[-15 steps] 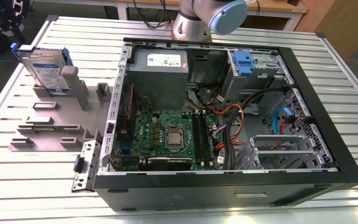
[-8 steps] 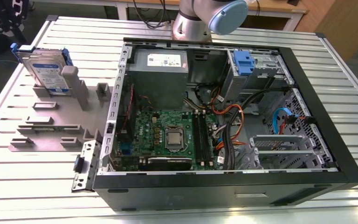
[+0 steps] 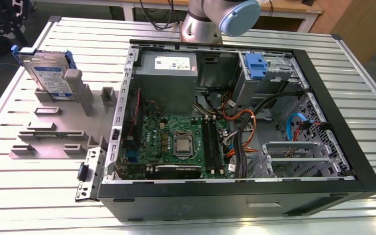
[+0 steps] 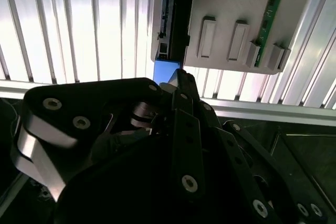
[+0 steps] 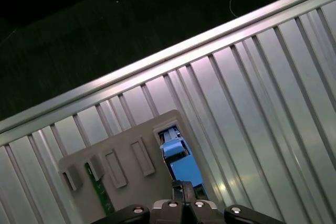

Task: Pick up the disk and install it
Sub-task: 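Pick up the disk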

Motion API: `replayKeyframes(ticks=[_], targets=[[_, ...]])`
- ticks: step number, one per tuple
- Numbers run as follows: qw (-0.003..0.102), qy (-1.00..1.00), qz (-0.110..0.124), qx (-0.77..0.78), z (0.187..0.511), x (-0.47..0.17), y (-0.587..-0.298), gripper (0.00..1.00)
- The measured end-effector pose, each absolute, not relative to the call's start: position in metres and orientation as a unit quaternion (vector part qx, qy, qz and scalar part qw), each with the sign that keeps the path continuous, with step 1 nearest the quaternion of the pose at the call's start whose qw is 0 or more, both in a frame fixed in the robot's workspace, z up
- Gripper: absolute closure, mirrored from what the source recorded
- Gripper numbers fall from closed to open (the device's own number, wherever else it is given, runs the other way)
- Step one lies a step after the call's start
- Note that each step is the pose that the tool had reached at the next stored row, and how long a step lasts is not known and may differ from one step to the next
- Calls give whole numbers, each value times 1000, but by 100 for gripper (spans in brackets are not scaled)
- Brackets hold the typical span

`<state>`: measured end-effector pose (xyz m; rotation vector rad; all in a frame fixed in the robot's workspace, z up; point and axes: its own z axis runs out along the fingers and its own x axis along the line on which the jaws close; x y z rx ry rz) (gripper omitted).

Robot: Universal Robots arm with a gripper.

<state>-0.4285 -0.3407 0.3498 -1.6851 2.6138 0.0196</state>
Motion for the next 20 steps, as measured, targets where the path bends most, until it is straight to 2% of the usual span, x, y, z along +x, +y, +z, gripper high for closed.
replayKeyframes(ticks=[8,9,10,12,15,18,19,20], targets=[[16,828,6,-560,349,-432,-341,89],[16,827,6,-563,349,-433,-341,83],[16,824,7,-567,349,-433,-341,83],[16,817,7,-576,348,-433,-341,71],[16,805,7,-593,348,-433,-341,65],[16,790,7,-613,346,-433,-341,47],[16,786,8,-619,345,-433,-341,47],[17,782,9,-623,344,-433,-341,41]])
